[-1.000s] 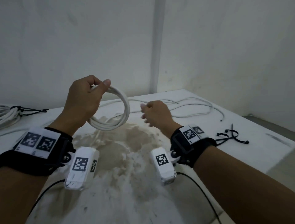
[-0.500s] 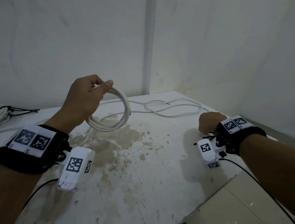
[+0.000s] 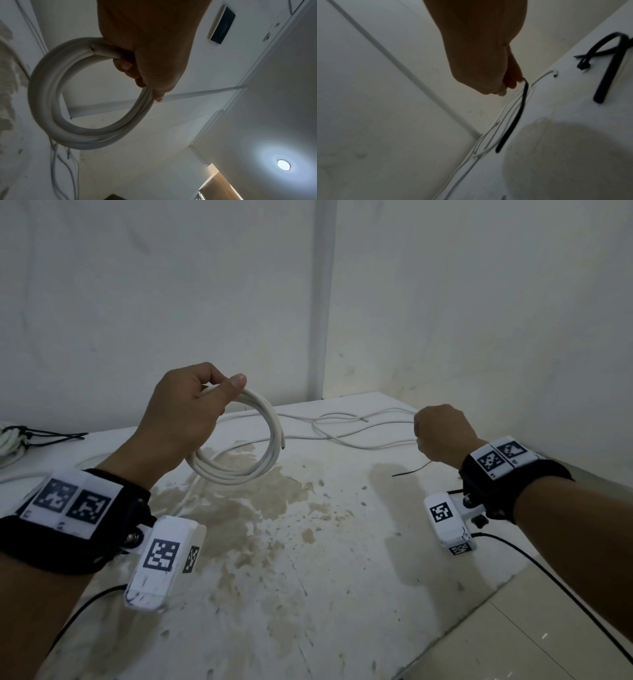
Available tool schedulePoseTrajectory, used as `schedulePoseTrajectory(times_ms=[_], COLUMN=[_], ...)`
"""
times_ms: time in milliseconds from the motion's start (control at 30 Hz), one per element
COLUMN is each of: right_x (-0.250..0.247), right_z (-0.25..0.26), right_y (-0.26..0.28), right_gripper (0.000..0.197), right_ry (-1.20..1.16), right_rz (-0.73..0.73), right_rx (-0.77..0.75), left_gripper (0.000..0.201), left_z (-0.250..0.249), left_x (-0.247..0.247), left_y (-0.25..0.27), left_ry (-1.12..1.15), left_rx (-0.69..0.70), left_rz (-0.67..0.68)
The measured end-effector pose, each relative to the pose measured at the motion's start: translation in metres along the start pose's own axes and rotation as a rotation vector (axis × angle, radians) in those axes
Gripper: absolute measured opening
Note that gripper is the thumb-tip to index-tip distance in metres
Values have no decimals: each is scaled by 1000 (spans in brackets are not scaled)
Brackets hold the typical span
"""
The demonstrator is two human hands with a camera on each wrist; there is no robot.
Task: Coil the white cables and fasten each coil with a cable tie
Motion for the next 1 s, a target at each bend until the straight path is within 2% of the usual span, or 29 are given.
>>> schedulePoseTrajectory(times_ms=[67,167,267,367,500,667,767,900,1000], right_x=[-12,-40,-74,-96,-90,-49,-42,-66,-94], right_z=[12,46,104,168,229,244,262,298,317], right_y=[-5,-7,-12,-20,-42,-75,-83,-76,-66], right_gripper=[3,5,5,6,6,6,5,7,9], right_ry=[-138,-475,-714,-933,-1169,-1121,-1157,-1690,-1931], right_rz=[-120,-307,-470,-529,-433,-430,-365,-78,124], right_rx=[-22,-28,-122,-184,-159,-9,-19,-90,-190], left_gripper=[31,32,33,30,29,29,29,30,30], left_z=[0,-2,-2,-1,2,16,27,44,50], left_x=[0,2,4,1,-22,-51,-54,-59,-66], left_y=[0,1,2,-3,-16,-32,-36,-39,-40], left_ry=[25,74,160,247,265,258,217,37,-89], left_rx=[3,1,-25,-59,-64,-91,-101,-73,-51], left_rz=[6,26,48,72,38,-25,-44,-89,-137])
Point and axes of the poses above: each hand's wrist, its own y-axis away from the middle knuckle, its own x-axis out of the palm, z = x × y, the point moved 9 cm from there along -y, towards the middle knuckle, and after that the axes turned 11 degrees about -z, right-handed, at the moved point
